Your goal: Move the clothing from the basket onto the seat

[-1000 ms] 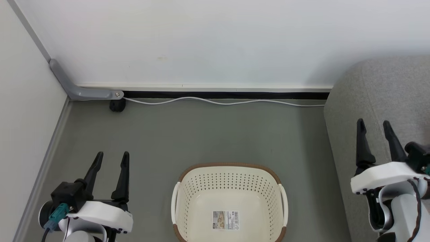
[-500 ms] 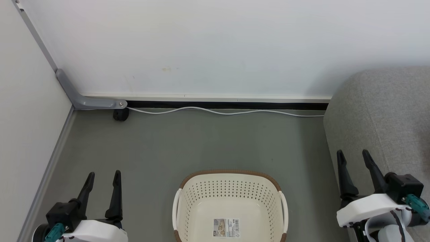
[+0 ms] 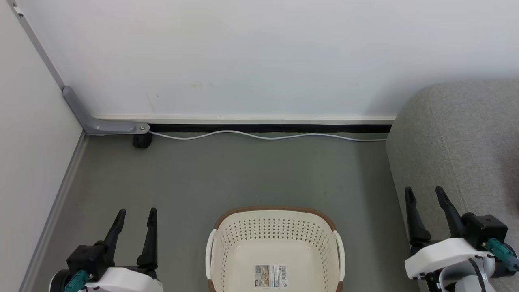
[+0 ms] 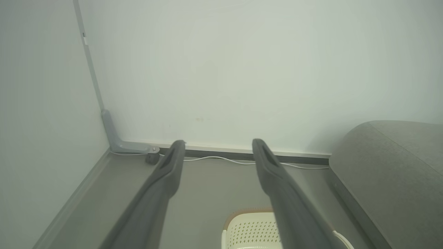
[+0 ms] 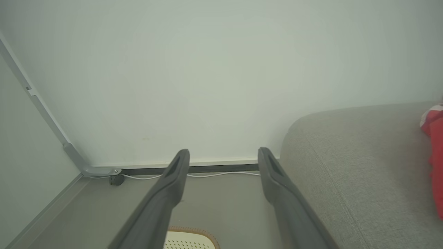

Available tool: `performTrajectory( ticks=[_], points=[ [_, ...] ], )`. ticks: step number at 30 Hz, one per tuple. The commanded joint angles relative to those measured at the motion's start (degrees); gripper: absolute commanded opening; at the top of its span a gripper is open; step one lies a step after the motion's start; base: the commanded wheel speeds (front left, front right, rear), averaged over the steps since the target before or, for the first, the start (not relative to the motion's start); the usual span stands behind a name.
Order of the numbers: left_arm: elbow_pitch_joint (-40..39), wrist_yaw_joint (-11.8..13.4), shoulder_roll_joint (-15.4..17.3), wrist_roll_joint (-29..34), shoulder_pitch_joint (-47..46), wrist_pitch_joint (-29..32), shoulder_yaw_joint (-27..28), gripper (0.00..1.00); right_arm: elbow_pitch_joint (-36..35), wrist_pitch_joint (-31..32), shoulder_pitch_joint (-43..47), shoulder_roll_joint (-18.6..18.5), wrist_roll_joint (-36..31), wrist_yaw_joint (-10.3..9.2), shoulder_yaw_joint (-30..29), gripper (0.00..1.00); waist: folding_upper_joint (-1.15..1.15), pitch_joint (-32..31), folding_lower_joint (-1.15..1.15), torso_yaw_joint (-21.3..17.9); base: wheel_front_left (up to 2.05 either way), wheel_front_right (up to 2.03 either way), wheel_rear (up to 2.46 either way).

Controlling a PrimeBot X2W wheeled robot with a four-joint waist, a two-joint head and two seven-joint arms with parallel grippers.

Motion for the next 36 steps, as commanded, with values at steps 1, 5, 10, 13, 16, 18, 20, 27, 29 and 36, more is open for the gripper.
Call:
performTrajectory(
  ticks=[1,5,10,13,16,18,20,27,29,36],
  points=[
    [-1.4,-0.2,0.7,-1.0,-0.7,-0.3,1.3,1.0,-0.9,-0.8,-1.0,-0.3,0.0,0.08,1.2,1.0,0.0,0.0,0.0,-0.1,0.0,0.0,0.0],
    [0.4,0.0,0.0,-1.1,0.0,0.0,-0.6,0.0,0.3,0.0,0.0,0.0,0.1,0.0,0.0,0.0,0.0,-0.1,0.0,-0.2,0.0,0.0,0.0],
    [2.5,0.0,-0.5,-2.7,0.1,0.6,-0.6,0.0,2.0,0.7,1.0,0.5,1.6,0.0,-0.3,0.0,0.0,-0.1,0.01,-0.2,0.0,0.0,0.0],
    [2.3,0.0,-0.4,-4.6,0.0,1.2,-0.4,0.0,1.7,1.2,1.1,0.5,3.6,0.0,-0.5,0.0,0.0,-0.2,0.1,-0.3,0.0,0.0,0.0],
    [2.0,0.0,-0.4,-6.6,0.0,1.7,-0.3,0.0,1.4,1.7,1.2,0.5,5.5,0.01,-0.6,0.0,0.0,-0.3,0.08,-0.4,0.0,0.0,0.0],
    [2.0,0.0,-0.4,-7.9,-0.1,2.0,-0.2,0.0,1.2,2.0,1.2,0.5,6.8,0.01,-0.6,0.0,0.0,-0.2,0.02,-0.5,0.0,0.0,0.0],
    [1.8,0.0,-0.4,-9.1,-0.2,2.3,-0.1,0.0,1.1,2.3,1.3,0.5,8.1,0.01,-0.7,0.0,0.0,-0.2,0.0,-0.5,0.0,0.0,0.0],
    [1.5,0.0,-0.4,-13.6,-0.5,3.4,0.1,0.0,0.5,3.4,1.3,0.4,12.6,0.01,-1.1,0.0,0.0,-0.3,0.0,-0.7,0.0,0.0,0.0],
    [1.3,0.0,-0.4,-15.5,-0.6,3.9,0.3,0.0,0.3,3.9,1.3,0.4,14.6,0.01,-1.2,0.0,0.0,-0.3,0.0,-0.8,0.0,0.0,0.0],
    [1.0,0.0,-0.3,-20.0,-0.9,5.1,0.6,0.0,-0.3,5.0,1.4,0.3,19.1,0.02,-1.6,0.0,0.0,-0.3,0.0,-1.0,0.0,0.0,0.0]
  ],
)
